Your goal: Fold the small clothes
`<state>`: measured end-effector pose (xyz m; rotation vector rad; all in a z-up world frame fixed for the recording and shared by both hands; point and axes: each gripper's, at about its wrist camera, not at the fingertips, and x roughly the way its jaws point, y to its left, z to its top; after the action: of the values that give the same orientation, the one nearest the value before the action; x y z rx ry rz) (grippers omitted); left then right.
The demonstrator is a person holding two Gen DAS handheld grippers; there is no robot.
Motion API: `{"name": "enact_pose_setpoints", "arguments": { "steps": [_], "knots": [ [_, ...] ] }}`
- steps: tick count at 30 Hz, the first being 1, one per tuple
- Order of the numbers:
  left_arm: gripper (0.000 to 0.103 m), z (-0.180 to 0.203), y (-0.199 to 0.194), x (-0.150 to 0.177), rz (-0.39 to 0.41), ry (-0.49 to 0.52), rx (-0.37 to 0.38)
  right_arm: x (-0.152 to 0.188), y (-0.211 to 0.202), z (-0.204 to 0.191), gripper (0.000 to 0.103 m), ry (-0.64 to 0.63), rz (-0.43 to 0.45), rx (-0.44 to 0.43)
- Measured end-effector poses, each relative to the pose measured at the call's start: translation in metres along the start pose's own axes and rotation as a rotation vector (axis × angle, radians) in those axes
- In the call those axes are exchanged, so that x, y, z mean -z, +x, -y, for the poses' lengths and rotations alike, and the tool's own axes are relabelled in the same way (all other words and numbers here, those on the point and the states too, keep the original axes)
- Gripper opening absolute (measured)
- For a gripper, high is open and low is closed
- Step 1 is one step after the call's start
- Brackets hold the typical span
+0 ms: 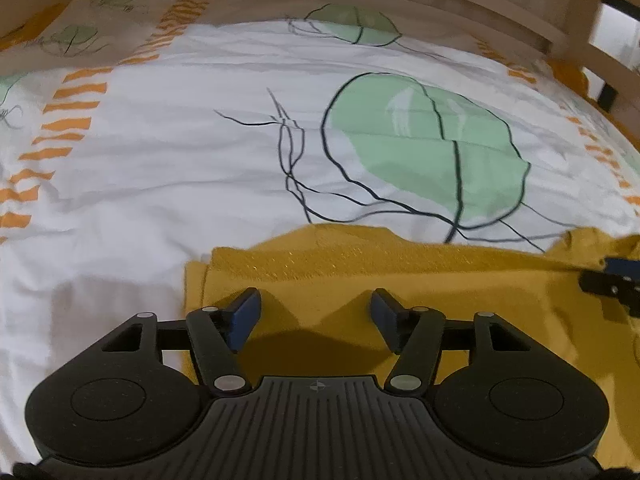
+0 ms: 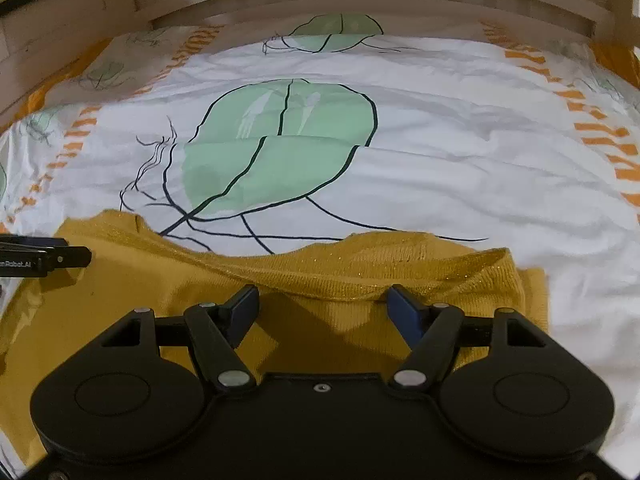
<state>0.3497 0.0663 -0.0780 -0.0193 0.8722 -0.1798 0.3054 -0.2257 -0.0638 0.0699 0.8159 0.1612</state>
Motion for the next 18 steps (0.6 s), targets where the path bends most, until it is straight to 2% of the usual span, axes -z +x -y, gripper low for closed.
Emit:
{"name": "enact_pose_setpoints", "arguments": {
  "steps": [9, 13, 18],
  "knots": [
    [0.062, -0.006, 0.003, -0.007, -0.023, -0.046, -0.007, -0.011, 0.008, 0.011, 0.076, 0.066, 0.014, 0.000],
    [0.062, -0.006, 0.000, -0.009, -0.029, -0.043, -0.020, -0.020, 0.015, 0.016, 0.084, 0.075, 0.022, 0.058],
    [0.062, -0.004, -0.014, -0.008, -0.025, -0.039, -0.037, -0.021, -0.006, 0.032, 0.084, 0.142, 0.079, 0.055]
  ]
}}
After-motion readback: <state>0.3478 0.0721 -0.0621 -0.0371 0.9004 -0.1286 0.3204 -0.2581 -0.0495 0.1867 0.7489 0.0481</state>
